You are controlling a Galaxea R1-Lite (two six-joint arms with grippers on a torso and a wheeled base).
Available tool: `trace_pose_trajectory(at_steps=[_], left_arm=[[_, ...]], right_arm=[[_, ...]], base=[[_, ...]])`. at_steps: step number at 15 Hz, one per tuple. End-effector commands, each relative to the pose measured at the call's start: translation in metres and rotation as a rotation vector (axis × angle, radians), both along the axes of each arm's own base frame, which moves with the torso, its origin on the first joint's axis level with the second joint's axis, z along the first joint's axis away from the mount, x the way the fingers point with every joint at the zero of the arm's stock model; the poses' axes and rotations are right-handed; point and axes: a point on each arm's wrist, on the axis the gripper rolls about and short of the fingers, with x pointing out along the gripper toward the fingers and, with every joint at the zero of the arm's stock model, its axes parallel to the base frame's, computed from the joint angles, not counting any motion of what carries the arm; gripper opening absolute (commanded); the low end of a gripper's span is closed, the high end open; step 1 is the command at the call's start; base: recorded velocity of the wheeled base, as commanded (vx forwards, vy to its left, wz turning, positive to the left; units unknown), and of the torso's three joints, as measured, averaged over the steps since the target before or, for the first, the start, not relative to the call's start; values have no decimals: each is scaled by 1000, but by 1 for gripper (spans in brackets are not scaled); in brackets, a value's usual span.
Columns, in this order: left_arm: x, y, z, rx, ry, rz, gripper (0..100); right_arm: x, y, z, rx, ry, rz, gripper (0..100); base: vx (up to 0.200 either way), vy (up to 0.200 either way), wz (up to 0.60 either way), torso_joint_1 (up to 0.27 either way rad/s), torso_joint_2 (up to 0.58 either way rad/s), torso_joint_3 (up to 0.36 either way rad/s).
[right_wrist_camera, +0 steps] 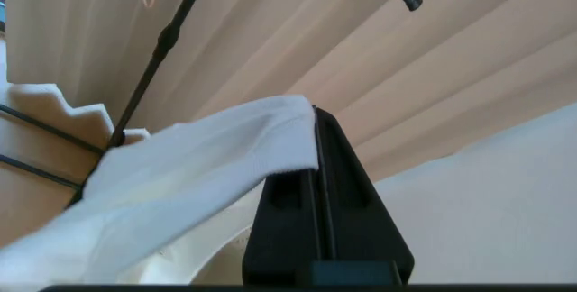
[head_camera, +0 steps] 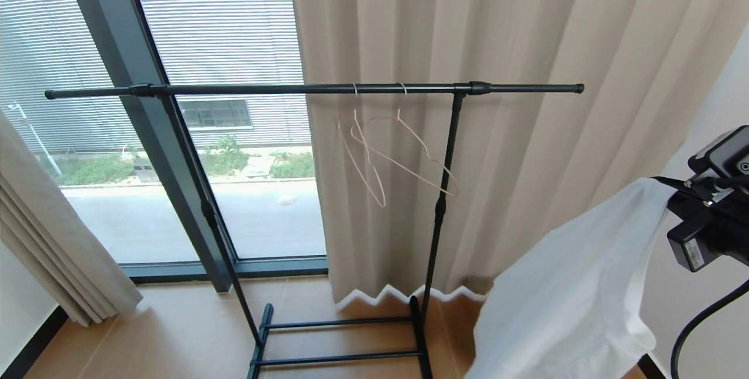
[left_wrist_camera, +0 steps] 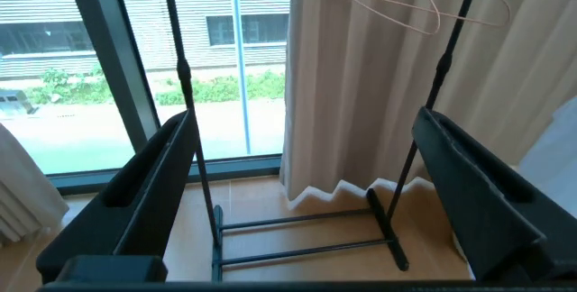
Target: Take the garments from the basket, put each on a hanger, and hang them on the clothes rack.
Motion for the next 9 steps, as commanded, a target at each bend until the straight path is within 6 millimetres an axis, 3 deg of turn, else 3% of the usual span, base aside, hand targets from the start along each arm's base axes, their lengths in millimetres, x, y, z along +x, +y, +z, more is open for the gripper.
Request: trace_pose_trajectory(at_steps=[1,3,9], left_arm=[[0,0,0,0,0,0,100],[0,0,0,0,0,0,100],[0,0,0,0,0,1,100]], right_arm=[[0,0,-1,-1,2,0,0],[0,0,-1,-1,2,0,0],[2,1,-2,-3,11,0,0]], base=[[0,200,0,2,7,2],[0,200,0,0,2,2],[0,0,0,0,0,0]])
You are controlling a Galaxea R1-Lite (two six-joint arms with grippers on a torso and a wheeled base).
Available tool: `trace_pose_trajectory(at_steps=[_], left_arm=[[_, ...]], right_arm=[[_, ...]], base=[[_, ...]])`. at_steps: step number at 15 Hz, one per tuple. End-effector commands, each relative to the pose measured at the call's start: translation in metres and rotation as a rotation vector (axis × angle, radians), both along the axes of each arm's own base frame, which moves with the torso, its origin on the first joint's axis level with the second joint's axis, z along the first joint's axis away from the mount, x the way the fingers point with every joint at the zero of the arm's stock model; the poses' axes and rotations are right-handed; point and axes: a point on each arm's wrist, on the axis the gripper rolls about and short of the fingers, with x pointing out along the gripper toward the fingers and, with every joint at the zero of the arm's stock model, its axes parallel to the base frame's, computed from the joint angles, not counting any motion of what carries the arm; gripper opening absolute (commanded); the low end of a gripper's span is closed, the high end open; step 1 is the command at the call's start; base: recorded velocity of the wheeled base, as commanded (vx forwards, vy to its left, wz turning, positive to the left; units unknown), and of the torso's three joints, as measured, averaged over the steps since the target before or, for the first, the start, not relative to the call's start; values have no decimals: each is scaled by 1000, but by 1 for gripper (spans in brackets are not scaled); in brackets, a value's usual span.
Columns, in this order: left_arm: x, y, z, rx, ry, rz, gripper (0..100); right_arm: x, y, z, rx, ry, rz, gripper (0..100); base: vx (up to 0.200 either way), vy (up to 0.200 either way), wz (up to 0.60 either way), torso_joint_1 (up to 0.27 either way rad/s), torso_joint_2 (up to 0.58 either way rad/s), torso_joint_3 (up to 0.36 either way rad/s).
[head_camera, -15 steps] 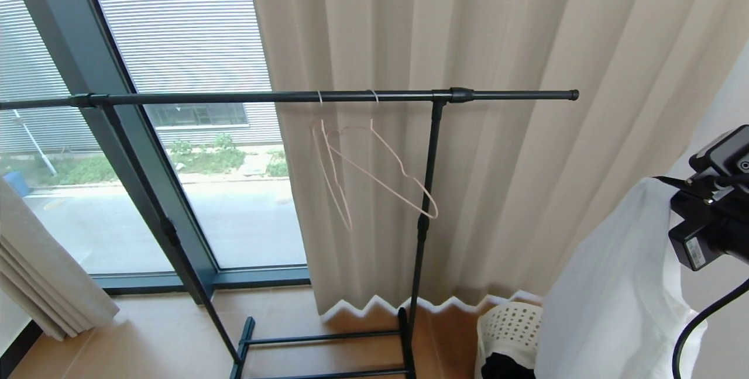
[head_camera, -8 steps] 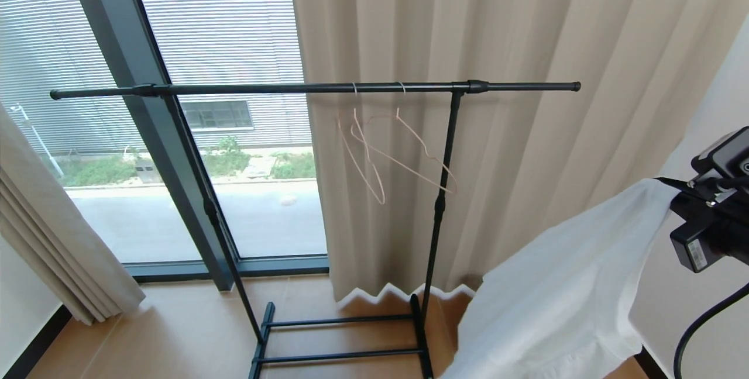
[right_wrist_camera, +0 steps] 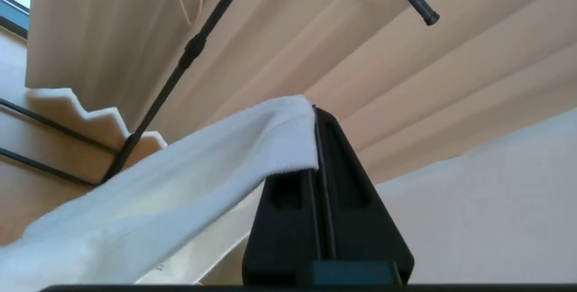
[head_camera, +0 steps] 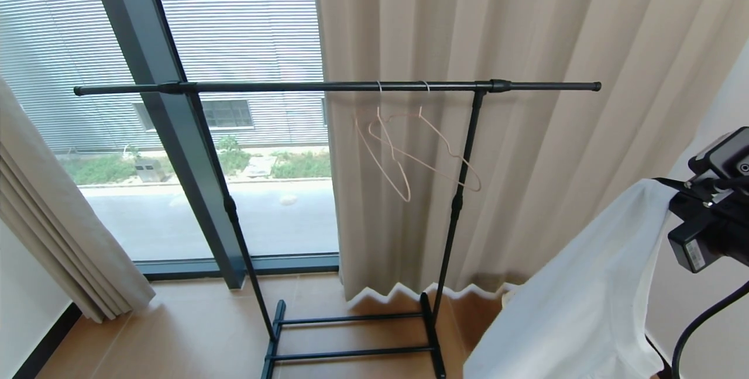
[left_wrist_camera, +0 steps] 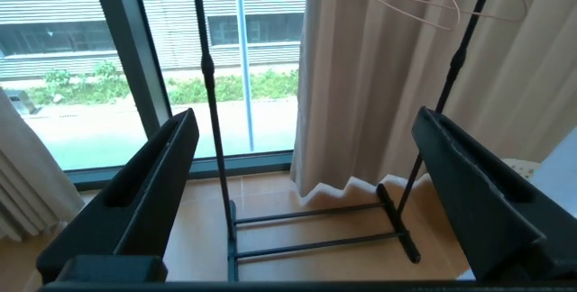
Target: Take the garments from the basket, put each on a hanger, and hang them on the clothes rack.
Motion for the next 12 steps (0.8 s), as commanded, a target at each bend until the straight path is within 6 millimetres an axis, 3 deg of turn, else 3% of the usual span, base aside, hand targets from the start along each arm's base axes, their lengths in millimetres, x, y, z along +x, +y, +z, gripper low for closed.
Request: trace_pose_trajectory(at_steps=[1,10,12], left_arm=[[0,0,0,-1,0,0,100],[0,0,0,-1,-3,14,100],[0,0,0,0,-3,8,100]], right_arm=[[1,0,-1,-2,6,0,0],[-18,-4,6,10,-53,2,0],[-23,-6,1,-10,-42,4,0]], base=[[0,0,0,0,0,0],[0,0,0,0,0,0],[0,0,0,0,0,0]])
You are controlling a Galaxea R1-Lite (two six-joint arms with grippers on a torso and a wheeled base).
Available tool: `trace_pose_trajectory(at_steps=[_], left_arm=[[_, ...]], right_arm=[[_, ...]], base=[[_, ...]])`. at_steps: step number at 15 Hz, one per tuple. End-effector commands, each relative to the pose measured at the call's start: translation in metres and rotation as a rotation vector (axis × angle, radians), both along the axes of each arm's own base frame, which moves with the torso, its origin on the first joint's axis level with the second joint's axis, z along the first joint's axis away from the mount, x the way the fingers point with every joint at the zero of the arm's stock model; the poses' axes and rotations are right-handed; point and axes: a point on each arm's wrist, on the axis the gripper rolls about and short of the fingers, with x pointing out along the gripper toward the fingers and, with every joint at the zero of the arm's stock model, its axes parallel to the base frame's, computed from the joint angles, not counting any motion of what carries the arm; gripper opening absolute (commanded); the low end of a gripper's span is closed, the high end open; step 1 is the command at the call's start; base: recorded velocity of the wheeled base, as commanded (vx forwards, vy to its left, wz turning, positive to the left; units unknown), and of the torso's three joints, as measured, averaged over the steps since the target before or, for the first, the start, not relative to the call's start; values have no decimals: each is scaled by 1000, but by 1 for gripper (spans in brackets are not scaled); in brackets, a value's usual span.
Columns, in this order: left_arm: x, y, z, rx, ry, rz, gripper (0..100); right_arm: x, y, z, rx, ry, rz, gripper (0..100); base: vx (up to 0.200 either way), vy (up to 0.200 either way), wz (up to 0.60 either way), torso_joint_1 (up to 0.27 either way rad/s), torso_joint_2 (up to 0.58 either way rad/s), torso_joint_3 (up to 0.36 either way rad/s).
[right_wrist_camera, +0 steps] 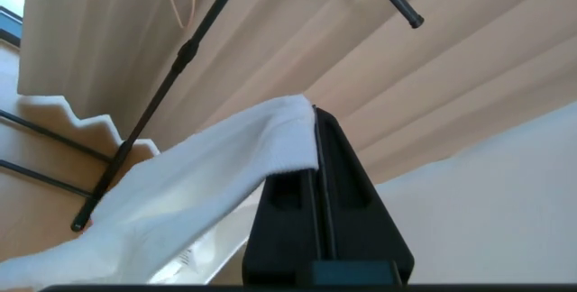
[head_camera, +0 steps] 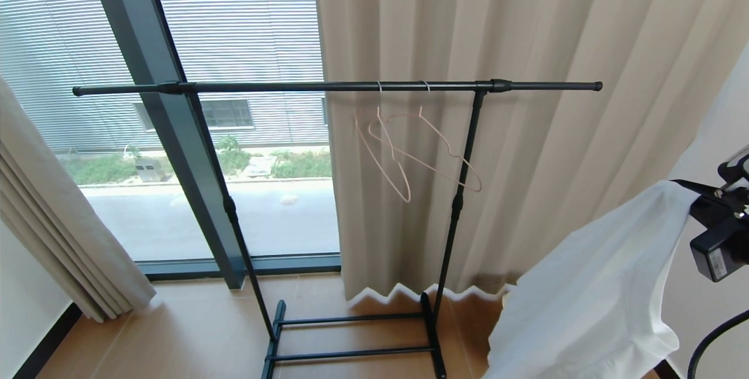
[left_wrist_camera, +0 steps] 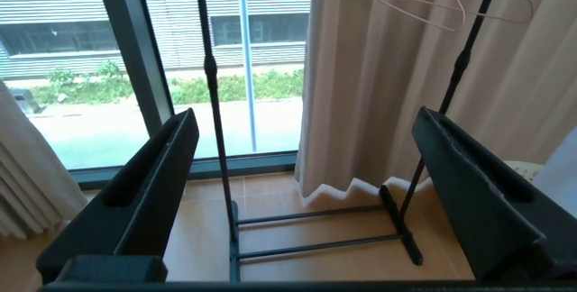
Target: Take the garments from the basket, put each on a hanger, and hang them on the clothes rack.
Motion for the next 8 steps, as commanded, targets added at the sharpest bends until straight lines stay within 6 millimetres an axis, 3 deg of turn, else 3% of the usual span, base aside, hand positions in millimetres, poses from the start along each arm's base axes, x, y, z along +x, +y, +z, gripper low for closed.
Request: trace_pose_trajectory(at_steps=[1,6,8], left_arm=[[0,0,0,2,-1,0,100],[1,0,0,33,13,-10,100],[15,0,2,31,182,-11,100]], right_arm=[[-6,-1,-5,-26,2,7,0],[5,2,-20,-90,81,15,0],[15,5,-28,-103,133,17,0]], base=[[0,0,0,0,0,0],[0,0,0,0,0,0],[0,0,0,0,0,0]])
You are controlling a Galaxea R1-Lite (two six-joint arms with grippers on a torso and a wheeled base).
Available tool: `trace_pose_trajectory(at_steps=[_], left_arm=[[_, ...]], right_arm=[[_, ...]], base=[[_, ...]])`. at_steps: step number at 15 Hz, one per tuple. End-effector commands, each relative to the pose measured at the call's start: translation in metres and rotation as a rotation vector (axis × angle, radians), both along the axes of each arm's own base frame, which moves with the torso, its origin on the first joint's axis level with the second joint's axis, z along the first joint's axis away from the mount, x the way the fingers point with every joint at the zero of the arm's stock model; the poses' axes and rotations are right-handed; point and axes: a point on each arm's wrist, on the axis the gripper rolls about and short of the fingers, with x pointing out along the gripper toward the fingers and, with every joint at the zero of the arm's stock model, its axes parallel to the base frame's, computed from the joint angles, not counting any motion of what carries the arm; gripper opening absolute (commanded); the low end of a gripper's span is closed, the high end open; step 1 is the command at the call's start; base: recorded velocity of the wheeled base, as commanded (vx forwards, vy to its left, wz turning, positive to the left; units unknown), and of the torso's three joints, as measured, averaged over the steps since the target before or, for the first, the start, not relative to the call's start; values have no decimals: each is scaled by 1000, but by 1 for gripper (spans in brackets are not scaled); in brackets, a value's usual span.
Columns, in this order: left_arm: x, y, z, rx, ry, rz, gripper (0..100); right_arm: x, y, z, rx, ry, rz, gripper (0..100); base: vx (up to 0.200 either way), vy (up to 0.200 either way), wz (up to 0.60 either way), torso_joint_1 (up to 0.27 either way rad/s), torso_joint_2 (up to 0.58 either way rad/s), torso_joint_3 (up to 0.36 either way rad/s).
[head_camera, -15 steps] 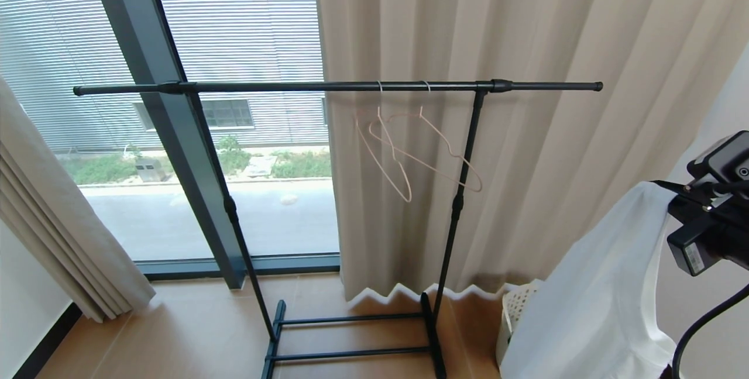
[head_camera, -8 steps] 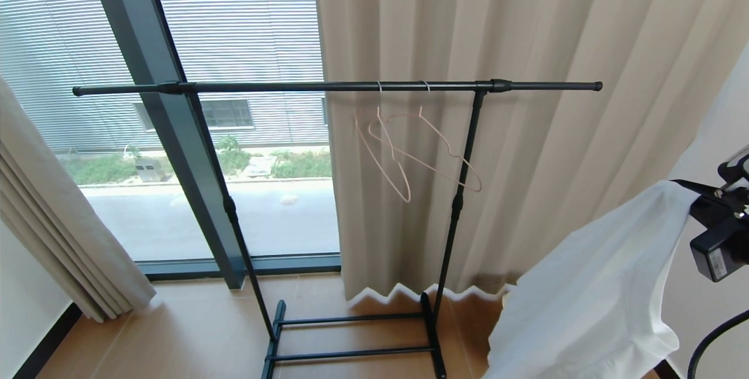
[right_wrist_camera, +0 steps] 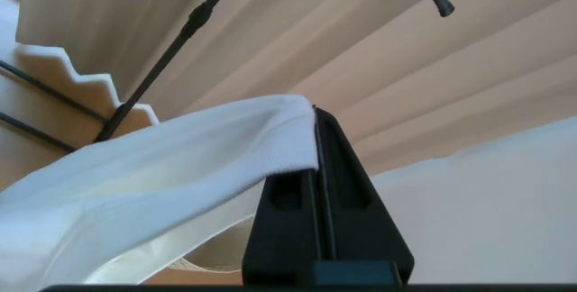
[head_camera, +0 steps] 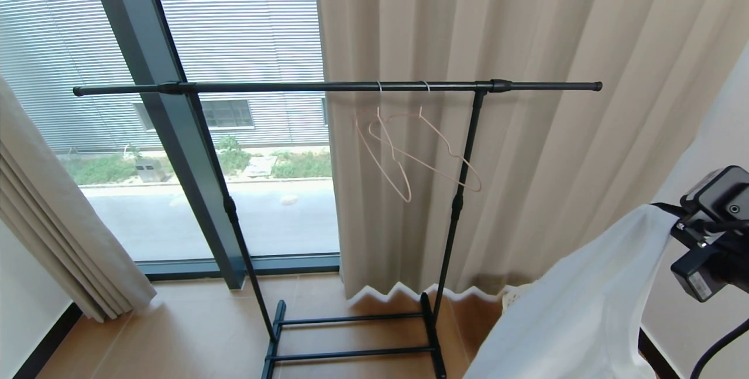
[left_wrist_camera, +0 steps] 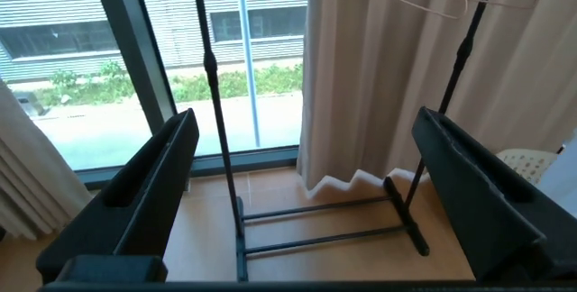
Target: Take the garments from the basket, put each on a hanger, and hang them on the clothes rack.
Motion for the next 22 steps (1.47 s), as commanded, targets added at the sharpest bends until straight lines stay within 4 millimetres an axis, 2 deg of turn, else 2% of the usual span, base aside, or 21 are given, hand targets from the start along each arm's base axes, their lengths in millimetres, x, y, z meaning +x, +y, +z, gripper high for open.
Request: trace_pose_trajectory(at_steps=[1,2,3,4,6,7,8,9,10,11,12,14,16,17,18,19,20,22], left_arm=[[21,0,2,1,259,8,100],[32,0,2,7,373,-5,100],[34,0,2,10,397,-7,100],[56,-3,20,12,458,-93,100],[80,-9,43,-10,475,-187,100],[103,-17,55,-45,519,-230,100],[132,-35,68,-119,560,-289,100],[161,-53,75,-162,579,-274,100],[174,-63,75,-153,586,-257,100],[205,-95,70,-114,597,-271,100],[219,-116,67,-94,583,-301,100],[247,-145,66,-76,526,-324,100],[259,-167,61,-62,523,-360,100],[255,-176,60,-66,523,-381,100],[252,-180,60,-81,521,-390,100],[247,-188,58,-130,510,-405,100],[247,-192,59,-145,483,-401,100],[252,-199,50,-157,475,-367,100]], right_arm=[[11,3,-9,-12,53,3,0],[15,3,-9,-6,59,4,0],[17,4,-9,-4,62,5,0],[28,8,-11,60,95,-12,0],[36,18,-3,104,134,7,0],[38,32,5,169,193,33,0],[43,49,21,278,271,38,0],[52,65,39,368,350,22,0],[58,71,47,405,387,19,0],[78,88,60,491,474,8,0],[93,101,63,532,492,-9,0],[117,127,59,576,508,-8,0],[128,154,46,642,549,-34,0],[126,165,42,682,555,-68,0],[125,169,42,699,543,-89,0],[128,183,42,704,487,-137,0],[131,190,44,725,465,-150,0],[134,205,40,789,451,-188,0]], base=[[0,0,0,0,0,0],[0,0,0,0,0,0],[0,0,0,0,0,0],[0,0,0,0,0,0],[0,0,0,0,0,0],[0,0,0,0,0,0],[0,0,0,0,0,0],[0,0,0,0,0,0],[0,0,0,0,0,0],[0,0,0,0,0,0],[0,0,0,0,0,0],[0,0,0,0,0,0],[0,0,0,0,0,0],[0,0,0,0,0,0],[0,0,0,0,0,0],[0,0,0,0,0,0],[0,0,0,0,0,0],[0,0,0,0,0,0]])
